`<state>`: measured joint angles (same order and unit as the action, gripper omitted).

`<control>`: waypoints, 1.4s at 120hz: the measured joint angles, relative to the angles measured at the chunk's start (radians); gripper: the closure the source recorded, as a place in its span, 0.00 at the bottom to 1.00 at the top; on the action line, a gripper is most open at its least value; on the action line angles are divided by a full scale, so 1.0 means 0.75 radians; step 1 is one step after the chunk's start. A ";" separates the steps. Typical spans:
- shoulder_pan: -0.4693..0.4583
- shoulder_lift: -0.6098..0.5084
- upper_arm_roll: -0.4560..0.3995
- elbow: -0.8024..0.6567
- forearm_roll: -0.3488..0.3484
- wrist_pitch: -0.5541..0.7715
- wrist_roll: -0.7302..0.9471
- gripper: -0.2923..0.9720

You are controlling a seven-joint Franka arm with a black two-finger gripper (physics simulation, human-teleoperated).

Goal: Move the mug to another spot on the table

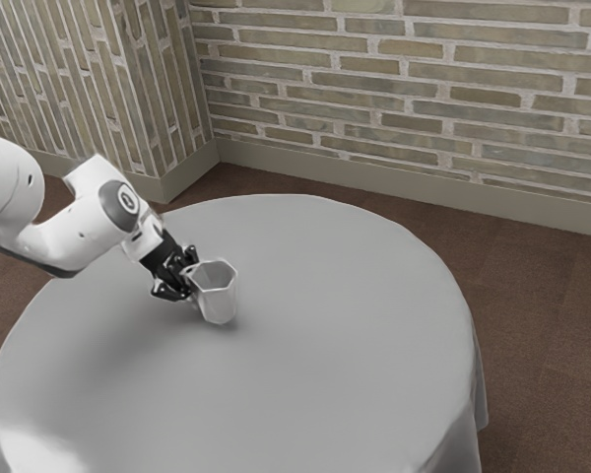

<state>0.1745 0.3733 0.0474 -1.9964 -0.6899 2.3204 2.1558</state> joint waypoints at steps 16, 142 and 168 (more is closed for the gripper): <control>-0.002 0.013 0.000 0.001 -0.001 -0.002 0.016 0.79; 0.009 -0.344 -0.005 -0.108 0.036 -0.148 -0.014 0.24; -0.028 -0.434 -0.105 0.043 0.492 -0.361 -0.267 0.23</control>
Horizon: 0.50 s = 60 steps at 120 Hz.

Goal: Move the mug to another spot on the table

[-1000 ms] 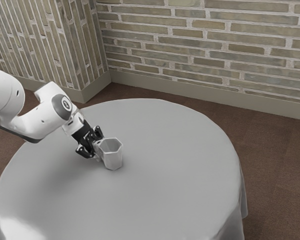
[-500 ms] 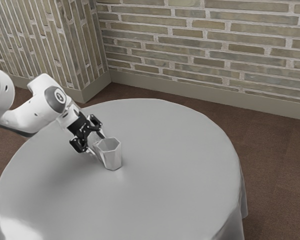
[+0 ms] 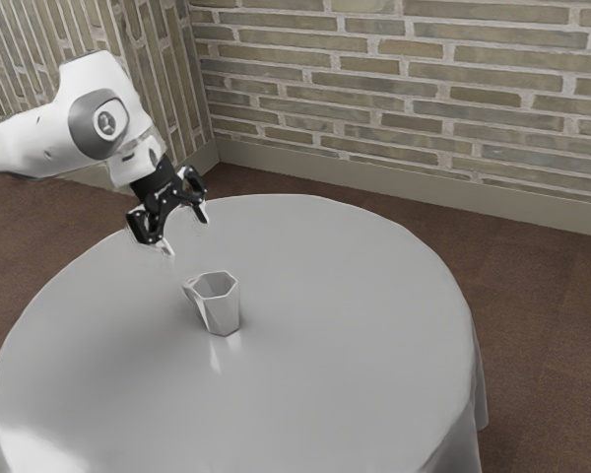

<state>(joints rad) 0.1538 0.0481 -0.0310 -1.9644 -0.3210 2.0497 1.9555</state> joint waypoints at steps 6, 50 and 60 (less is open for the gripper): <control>-0.045 0.000 -0.006 0.078 0.108 -0.085 -0.094 0.23; -0.114 -0.017 -0.009 0.394 0.332 -0.444 -0.609 0.23; -0.079 -0.023 -0.013 0.427 0.347 -0.475 -0.688 0.23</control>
<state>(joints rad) 0.0947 0.0305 -0.0405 -1.6440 -0.0607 1.6933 1.4392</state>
